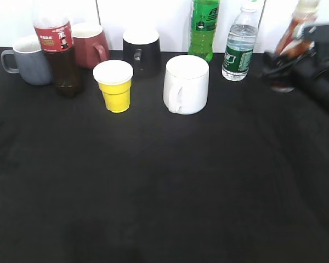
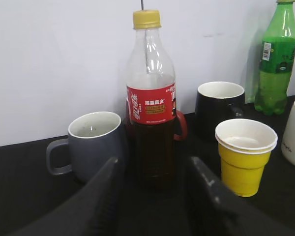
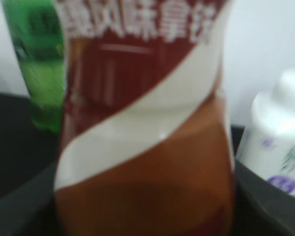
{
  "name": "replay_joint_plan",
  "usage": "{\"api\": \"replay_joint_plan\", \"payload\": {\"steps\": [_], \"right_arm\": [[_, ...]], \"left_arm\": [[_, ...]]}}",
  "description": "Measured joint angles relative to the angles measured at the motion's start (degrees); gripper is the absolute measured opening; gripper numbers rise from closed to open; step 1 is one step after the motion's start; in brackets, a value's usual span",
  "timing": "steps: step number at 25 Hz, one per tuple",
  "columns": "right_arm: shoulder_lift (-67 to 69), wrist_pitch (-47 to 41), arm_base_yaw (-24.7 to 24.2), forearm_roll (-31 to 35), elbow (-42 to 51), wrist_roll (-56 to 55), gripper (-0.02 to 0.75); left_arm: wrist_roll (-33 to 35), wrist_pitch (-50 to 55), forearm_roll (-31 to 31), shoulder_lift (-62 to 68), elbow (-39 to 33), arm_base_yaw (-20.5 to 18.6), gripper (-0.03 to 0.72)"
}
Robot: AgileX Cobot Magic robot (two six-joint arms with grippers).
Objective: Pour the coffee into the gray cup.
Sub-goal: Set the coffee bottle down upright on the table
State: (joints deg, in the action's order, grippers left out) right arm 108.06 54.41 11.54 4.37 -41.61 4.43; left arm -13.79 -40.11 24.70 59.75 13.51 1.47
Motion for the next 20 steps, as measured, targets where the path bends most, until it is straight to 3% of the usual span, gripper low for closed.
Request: {"api": "replay_joint_plan", "payload": {"steps": [7, 20], "right_arm": [[13.7, 2.6, 0.0, 3.0, -9.8, 0.1, 0.528], [13.4, 2.8, 0.0, 3.2, -8.9, -0.3, 0.594]], "left_arm": [[0.0, 0.1, 0.0, 0.0, 0.0, 0.0, 0.312], [0.0, 0.1, 0.0, 0.0, 0.0, 0.0, 0.311]]}}
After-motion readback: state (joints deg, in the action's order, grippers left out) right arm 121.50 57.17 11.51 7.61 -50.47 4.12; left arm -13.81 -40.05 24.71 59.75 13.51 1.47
